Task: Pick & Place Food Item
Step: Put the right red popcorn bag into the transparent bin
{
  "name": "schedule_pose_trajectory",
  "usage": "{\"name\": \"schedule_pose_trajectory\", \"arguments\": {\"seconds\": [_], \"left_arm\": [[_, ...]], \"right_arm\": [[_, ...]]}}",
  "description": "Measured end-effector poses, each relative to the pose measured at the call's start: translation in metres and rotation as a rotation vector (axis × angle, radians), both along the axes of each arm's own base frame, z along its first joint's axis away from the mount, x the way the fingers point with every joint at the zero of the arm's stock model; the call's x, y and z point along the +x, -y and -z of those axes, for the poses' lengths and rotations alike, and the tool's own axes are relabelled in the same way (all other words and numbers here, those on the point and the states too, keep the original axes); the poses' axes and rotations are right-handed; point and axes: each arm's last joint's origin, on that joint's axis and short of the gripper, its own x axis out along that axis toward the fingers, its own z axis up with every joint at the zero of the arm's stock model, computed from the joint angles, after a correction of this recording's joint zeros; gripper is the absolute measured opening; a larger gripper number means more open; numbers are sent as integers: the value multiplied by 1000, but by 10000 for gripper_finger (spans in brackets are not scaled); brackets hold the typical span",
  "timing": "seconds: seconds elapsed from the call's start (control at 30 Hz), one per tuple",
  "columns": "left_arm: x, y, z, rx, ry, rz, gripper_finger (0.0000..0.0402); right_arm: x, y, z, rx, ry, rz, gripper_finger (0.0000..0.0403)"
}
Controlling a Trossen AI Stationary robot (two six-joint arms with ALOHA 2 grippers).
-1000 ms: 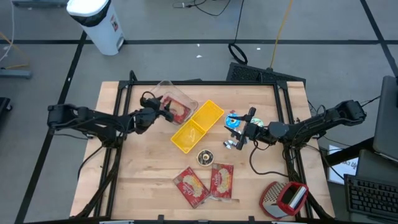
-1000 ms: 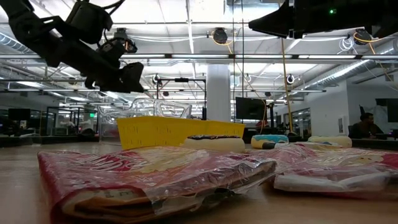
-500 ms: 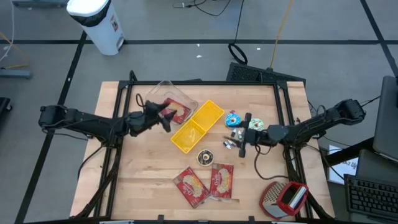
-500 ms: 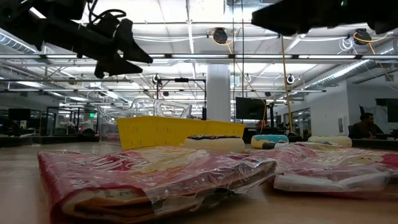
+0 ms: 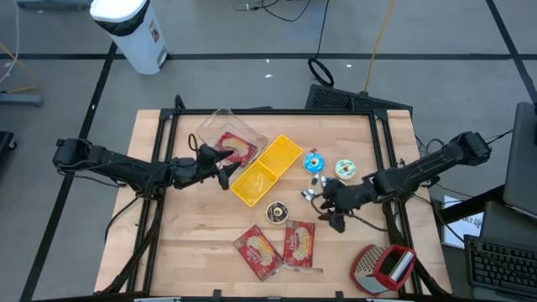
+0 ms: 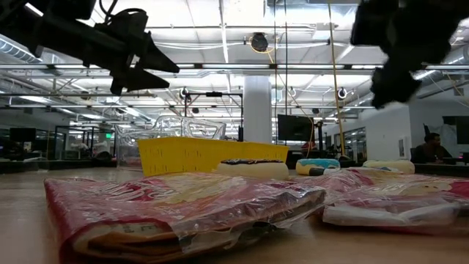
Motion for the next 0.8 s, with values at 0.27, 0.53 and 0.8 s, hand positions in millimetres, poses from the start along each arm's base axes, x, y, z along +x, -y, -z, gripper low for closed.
{"name": "schedule_pose_trajectory", "arguments": {"seconds": [0.27, 0.53, 0.8], "left_arm": [[0, 0, 0, -18, 11, -4, 271], [0, -1, 0, -9, 7, -14, 271], [0, -1, 0, -10, 8, -14, 271]], "right_arm": [[-13, 6, 50, 183, -53, 127, 198], [-6, 3, 76, 225, -41, 128, 207], [12, -5, 96, 330, -17, 81, 208]]}}
